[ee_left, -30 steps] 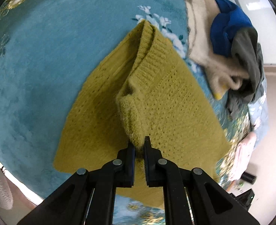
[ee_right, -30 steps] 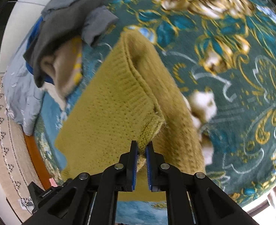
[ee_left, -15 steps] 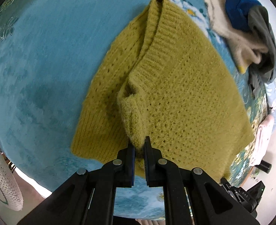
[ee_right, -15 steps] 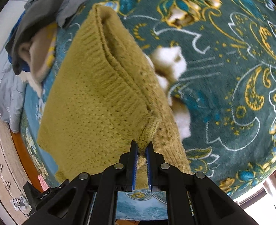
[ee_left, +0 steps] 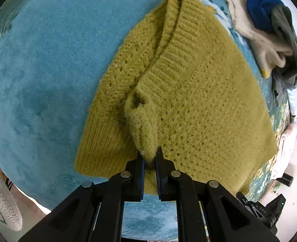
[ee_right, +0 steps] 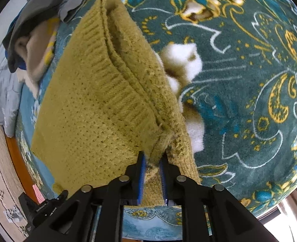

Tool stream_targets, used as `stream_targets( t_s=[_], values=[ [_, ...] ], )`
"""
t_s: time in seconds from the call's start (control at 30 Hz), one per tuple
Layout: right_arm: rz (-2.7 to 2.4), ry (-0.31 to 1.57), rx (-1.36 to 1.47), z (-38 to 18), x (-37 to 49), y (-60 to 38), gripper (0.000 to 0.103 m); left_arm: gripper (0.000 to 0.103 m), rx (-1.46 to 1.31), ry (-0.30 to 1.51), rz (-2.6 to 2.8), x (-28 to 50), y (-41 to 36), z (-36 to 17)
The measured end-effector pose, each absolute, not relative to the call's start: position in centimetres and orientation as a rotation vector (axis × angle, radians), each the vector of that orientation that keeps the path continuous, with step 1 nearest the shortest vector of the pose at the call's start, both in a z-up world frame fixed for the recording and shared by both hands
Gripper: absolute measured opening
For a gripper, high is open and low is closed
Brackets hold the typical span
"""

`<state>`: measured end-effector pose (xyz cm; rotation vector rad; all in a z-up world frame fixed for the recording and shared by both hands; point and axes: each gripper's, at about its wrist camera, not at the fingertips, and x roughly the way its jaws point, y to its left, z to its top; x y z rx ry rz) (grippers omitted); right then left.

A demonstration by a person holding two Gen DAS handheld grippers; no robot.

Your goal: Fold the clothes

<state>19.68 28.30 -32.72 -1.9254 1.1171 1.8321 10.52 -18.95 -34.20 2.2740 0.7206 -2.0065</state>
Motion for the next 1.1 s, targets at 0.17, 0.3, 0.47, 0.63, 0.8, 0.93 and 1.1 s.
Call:
stream_targets(
  t_s=[0.17, 0.3, 0.47, 0.63, 0.8, 0.93, 1.1],
  values=[
    [1.887, 1.114, -1.871, -30.8, 18.9, 29.8, 0.039, 0.033, 2.183, 0.771, -2.074, 7.2, -21.4, -32.3],
    [1.976, 1.116, -1.796, -28.9, 16.5, 32.2, 0.040, 0.039, 2.109, 0.811, -2.126, 4.6, -23.4, -30.7],
    [2.031, 1.245, -1.674, -27.9, 11.8, 35.7, 0.046, 0.043, 2.005, 0.902, -2.169, -0.3, -25.4, -29.4],
    [1.951, 1.434, -1.601, -30.0, 7.0, 36.6, 0.047, 0.045, 2.007, 1.005, -2.132, -6.6, -24.7, -30.6],
    [1.796, 1.508, -1.622, -32.8, 5.1, 37.6, 0.047, 0.045, 2.098, 1.052, -2.002, -8.1, -24.1, -33.1],
    [1.707, 1.559, -1.663, -34.3, 4.6, 37.8, 0.044, 0.045, 2.170, 1.039, -1.929, -8.1, -24.4, -34.3],
    [1.626, 1.575, -1.727, -35.5, 3.8, 38.1, 0.026, 0.044, 2.235, 1.056, -1.827, -8.5, -24.4, -36.2]
  ],
)
